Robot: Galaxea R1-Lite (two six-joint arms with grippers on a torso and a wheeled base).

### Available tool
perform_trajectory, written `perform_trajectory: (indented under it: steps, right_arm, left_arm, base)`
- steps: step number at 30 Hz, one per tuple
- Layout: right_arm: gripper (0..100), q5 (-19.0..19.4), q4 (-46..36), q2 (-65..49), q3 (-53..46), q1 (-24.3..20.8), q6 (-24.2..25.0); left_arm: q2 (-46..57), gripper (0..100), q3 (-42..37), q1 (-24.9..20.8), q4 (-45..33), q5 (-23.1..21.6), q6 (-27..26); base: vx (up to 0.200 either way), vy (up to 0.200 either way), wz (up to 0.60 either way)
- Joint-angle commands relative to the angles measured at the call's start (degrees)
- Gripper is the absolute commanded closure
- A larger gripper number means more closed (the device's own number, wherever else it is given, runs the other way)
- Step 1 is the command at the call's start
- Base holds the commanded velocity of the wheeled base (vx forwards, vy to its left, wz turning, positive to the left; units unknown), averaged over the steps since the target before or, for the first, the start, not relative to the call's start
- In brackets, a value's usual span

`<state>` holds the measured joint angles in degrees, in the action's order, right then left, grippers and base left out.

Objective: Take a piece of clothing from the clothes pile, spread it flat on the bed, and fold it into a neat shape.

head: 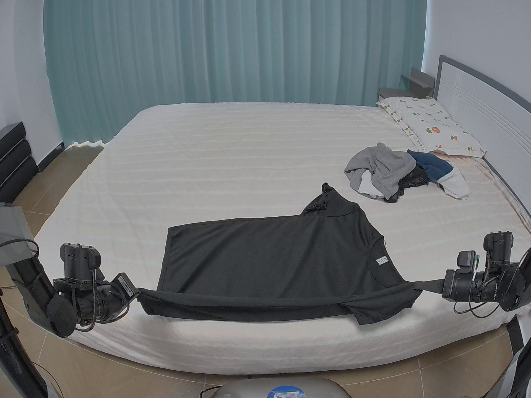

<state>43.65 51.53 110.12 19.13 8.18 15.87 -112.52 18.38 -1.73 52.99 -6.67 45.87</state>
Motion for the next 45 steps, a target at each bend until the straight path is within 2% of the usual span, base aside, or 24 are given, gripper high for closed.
perform_trajectory:
  steps: [1, 4, 8, 17, 29, 33, 39, 45]
  right_arm:
    - [100, 0.0, 0.2, -0.8, 1.2, -0.3, 0.4]
    - [100, 0.0, 0.2, -0.9, 1.7, -0.3, 0.7]
    - [100, -0.1, 0.2, 1.7, 3.5, -0.3, 0.7]
    - [100, -3.5, 0.2, 9.0, 9.9, -0.7, 0.8]
    - [100, -3.8, 0.2, 14.2, 15.2, -2.6, 0.9]
    - [100, -5.2, 0.2, 16.8, 17.3, -3.5, 1.1]
    - [100, -5.4, 1.6, 16.4, 18.2, -3.7, 5.3]
    - [100, -5.6, 10.0, 14.6, 15.6, -3.1, 10.1]
  left_arm:
    - [-0.3, 100, 0.9, -0.2, -0.1, 0.1, 0.5]
    - [-0.3, 100, 1.2, -0.2, 0.0, 0.1, 1.1]
    - [-2.7, 100, 5.4, -0.9, -0.2, 0.1, 4.8]
    - [-9.0, 100, 11.3, -1.7, -2.8, 0.3, 4.9]
    - [-13.3, 100, 17.7, -1.8, -5.9, 0.6, 4.9]
    - [-14.0, 100, 21.2, -1.7, -8.3, 1.3, 6.2]
    - [-14.4, 100, 21.8, -1.7, -8.4, 2.5, 8.0]
    - [-12.6, 100, 19.8, -1.5, -8.3, 2.7, 8.0]
  base:
    - [0.000, 0.000, 0.00]
    - [0.000, 0.000, 0.00]
    - [0.000, 0.000, 0.00]
    - [0.000, 0.000, 0.00]
    - [0.000, 0.000, 0.00]
    - [0.000, 0.000, 0.00]
    - [0.000, 0.000, 0.00]
    - [0.000, 0.000, 0.00]
